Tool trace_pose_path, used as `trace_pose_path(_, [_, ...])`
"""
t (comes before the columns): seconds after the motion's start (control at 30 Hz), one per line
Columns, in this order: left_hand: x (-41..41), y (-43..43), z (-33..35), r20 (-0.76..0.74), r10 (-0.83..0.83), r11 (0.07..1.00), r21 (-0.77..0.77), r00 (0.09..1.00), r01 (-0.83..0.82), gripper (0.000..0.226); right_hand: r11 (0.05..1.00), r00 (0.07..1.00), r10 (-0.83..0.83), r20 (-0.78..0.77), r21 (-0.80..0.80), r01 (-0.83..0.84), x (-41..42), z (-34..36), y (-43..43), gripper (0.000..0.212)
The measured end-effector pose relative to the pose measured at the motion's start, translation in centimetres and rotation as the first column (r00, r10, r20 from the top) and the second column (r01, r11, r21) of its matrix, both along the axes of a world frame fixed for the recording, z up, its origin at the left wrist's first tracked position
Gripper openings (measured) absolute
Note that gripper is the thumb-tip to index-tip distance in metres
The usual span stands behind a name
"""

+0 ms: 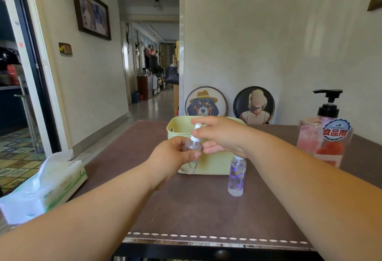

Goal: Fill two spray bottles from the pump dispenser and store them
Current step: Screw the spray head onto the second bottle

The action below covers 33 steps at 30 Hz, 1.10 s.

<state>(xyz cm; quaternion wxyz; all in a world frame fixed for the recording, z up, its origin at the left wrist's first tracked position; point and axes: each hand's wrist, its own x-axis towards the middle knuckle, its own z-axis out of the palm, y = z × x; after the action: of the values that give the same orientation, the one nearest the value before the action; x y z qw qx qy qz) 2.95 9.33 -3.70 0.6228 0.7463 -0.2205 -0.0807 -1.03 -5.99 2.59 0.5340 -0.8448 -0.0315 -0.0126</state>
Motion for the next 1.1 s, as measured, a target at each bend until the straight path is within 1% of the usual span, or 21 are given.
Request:
trace_pose_path(0.07, [0.0, 0.0, 0.0, 0.012, 0.000, 1.000, 0.014, 1.000, 0.000, 0.031, 0.999, 1.000, -0.002, 0.000, -0.054, 0.002, 0.1, -0.1, 0.0, 0.011])
trace_pose_path(0.1, [-0.1, 0.0, 0.0, 0.016, -0.005, 1.000, 0.017, 1.000, 0.005, 0.030, 0.998, 1.000, -0.011, 0.007, -0.068, 0.011, 0.0, -0.1, 0.1, 0.007])
trace_pose_path(0.17, [-0.1, -0.1, -0.1, 0.007, -0.014, 1.000, 0.010, 1.000, 0.014, 0.030, 0.997, 1.000, -0.025, 0.014, -0.073, 0.026, 0.1, -0.1, 0.2, 0.014])
trace_pose_path(0.2, [0.0, -0.1, -0.1, 0.002, -0.014, 1.000, 0.004, 1.000, 0.014, 0.030, 0.998, 1.000, -0.025, 0.007, -0.051, 0.026, 0.1, -0.1, 0.1, 0.018])
trace_pose_path(0.27, [0.1, 0.0, 0.1, -0.001, -0.003, 1.000, -0.005, 1.000, 0.003, 0.031, 1.000, 1.000, -0.003, -0.020, 0.005, 0.003, 0.1, 0.1, 0.0, 0.030])
trace_pose_path(0.3, [0.2, 0.0, 0.2, -0.001, 0.000, 1.000, -0.008, 1.000, 0.000, 0.030, 1.000, 1.000, 0.009, -0.022, 0.008, -0.008, 0.1, 0.1, -0.1, 0.029])
trace_pose_path(0.37, [0.3, 0.1, 0.4, 0.004, -0.004, 1.000, -0.009, 1.000, 0.004, 0.027, 1.000, 1.000, 0.003, -0.012, -0.021, -0.004, 0.1, 0.2, -0.1, 0.010])
trace_pose_path(0.4, [0.3, 0.0, 0.5, 0.008, -0.009, 1.000, -0.008, 1.000, 0.009, 0.027, 1.000, 1.000, -0.011, 0.003, -0.021, 0.011, 0.1, 0.2, 0.1, 0.008])
trace_pose_path(0.43, [0.4, 0.0, 0.6, 0.012, -0.014, 1.000, -0.006, 1.000, 0.014, 0.027, 0.999, 0.999, -0.031, 0.019, -0.018, 0.031, 0.1, 0.3, 0.1, 0.013])
trace_pose_path(0.5, [0.5, -0.1, 0.9, 0.015, -0.014, 1.000, -0.005, 1.000, 0.014, 0.024, 0.999, 0.999, -0.032, 0.017, 0.020, 0.032, 0.4, 0.5, 0.0, 0.017])
trace_pose_path(0.57, [0.7, -0.1, 1.0, 0.009, -0.001, 1.000, -0.013, 1.000, 0.001, 0.023, 0.999, 1.000, -0.005, -0.016, 0.041, 0.006, 0.5, 0.9, -0.1, 0.031])
trace_pose_path(0.6, [0.8, -0.1, 1.0, 0.007, 0.002, 1.000, -0.016, 1.000, -0.002, 0.023, 1.000, 1.000, 0.003, -0.024, 0.019, -0.002, 0.4, 1.0, -0.1, 0.028])
trace_pose_path(0.67, [0.9, -0.1, 1.0, 0.008, -0.004, 1.000, -0.011, 1.000, 0.004, 0.026, 0.999, 1.000, -0.012, -0.011, -0.032, 0.011, 0.5, 1.0, 0.1, 0.010])
trace_pose_path(0.77, [1.0, -0.4, 1.2, 0.017, -0.023, 1.000, 0.002, 1.000, 0.023, 0.029, 0.998, 0.998, -0.057, 0.039, -0.020, 0.058, 0.7, 0.8, 0.0, 0.022])
trace_pose_path(0.83, [1.1, -0.5, 1.4, 0.019, -0.021, 1.000, -0.003, 1.000, 0.021, 0.028, 0.998, 0.999, -0.050, 0.017, 0.038, 0.050, 0.8, 1.0, -0.3, 0.036])
trace_pose_path(0.87, [1.2, -0.5, 1.5, 0.015, -0.019, 1.000, -0.010, 1.000, 0.019, 0.027, 0.997, 0.999, -0.039, 0.001, 0.061, 0.039, 0.8, 1.2, -0.5, 0.039])
trace_pose_path(0.9, [1.2, -0.6, 1.6, 0.013, -0.019, 1.000, -0.015, 1.000, 0.019, 0.026, 0.998, 1.000, -0.027, -0.006, 0.058, 0.027, 0.8, 1.3, -0.6, 0.035])
trace_pose_path(0.97, [1.3, -0.7, 1.8, 0.020, -0.025, 1.000, -0.009, 0.999, 0.025, 0.026, 0.999, 1.000, -0.023, 0.004, 0.026, 0.023, 0.8, 1.3, -0.9, 0.016])
trace_pose_path(1.0, [1.3, -0.8, 1.8, 0.027, -0.029, 1.000, -0.003, 0.999, 0.030, 0.027, 0.999, 0.999, -0.034, 0.023, 0.014, 0.034, 0.8, 1.3, -0.9, 0.012])
trace_pose_path(1.03, [1.3, -1.0, 1.9, 0.033, -0.035, 0.999, 0.003, 0.999, 0.035, 0.028, 0.999, 0.998, -0.047, 0.047, 0.000, 0.047, 0.9, 1.3, -0.9, 0.015])
trace_pose_path(1.1, [1.3, -1.2, 2.0, 0.039, -0.033, 0.999, 0.006, 0.999, 0.033, 0.028, 0.998, 0.997, -0.052, 0.053, 0.020, 0.051, 1.2, 1.3, -1.2, 0.024])
